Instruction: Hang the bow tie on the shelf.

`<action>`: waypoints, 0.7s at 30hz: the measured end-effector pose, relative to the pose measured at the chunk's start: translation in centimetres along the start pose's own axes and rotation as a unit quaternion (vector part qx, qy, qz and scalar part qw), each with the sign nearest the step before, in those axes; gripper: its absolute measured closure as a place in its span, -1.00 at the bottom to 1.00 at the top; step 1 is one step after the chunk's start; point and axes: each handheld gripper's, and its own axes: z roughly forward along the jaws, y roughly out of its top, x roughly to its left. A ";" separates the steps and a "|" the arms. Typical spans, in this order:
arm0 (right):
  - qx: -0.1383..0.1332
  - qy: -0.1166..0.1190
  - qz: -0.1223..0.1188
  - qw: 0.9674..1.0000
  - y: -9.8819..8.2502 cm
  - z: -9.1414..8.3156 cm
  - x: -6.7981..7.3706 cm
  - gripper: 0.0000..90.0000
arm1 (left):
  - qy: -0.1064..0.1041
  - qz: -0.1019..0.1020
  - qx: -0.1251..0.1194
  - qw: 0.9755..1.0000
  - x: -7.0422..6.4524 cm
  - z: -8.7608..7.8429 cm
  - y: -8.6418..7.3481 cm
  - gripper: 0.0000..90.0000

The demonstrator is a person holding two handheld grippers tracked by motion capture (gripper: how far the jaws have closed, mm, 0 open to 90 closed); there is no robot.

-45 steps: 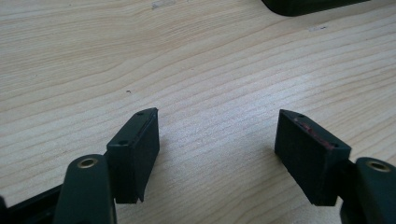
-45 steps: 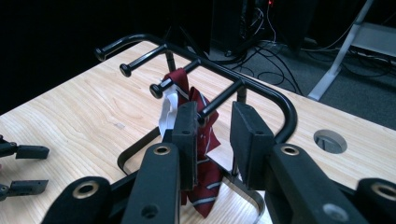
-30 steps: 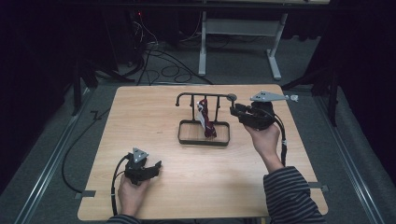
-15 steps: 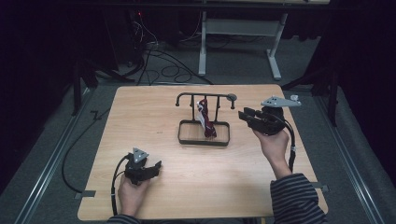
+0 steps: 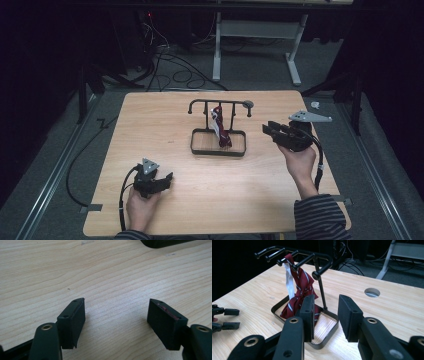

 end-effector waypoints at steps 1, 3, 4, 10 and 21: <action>-0.001 0.001 0.001 1.000 -0.1 -0.1 -0.1 0.52 | 0.000 0.000 0.000 1.000 0.0 0.0 0.0 -0.31; 0.000 0.000 0.002 1.000 -0.4 -0.2 -0.2 0.52 | 0.000 0.000 0.000 1.000 0.0 0.0 0.0 -0.31; 0.001 0.000 0.004 1.000 -0.5 -0.2 -0.2 0.51 | 0.000 0.000 0.000 1.000 0.0 0.0 0.0 -0.31; 0.001 -0.003 0.005 1.000 -1.4 -0.7 -0.4 0.51 | 0.000 0.001 -0.001 1.000 0.0 0.0 0.0 -0.31; 0.005 -0.007 0.020 1.000 -3.2 -1.4 -0.8 0.51 | 0.001 0.001 0.000 1.000 0.0 0.0 0.0 -0.31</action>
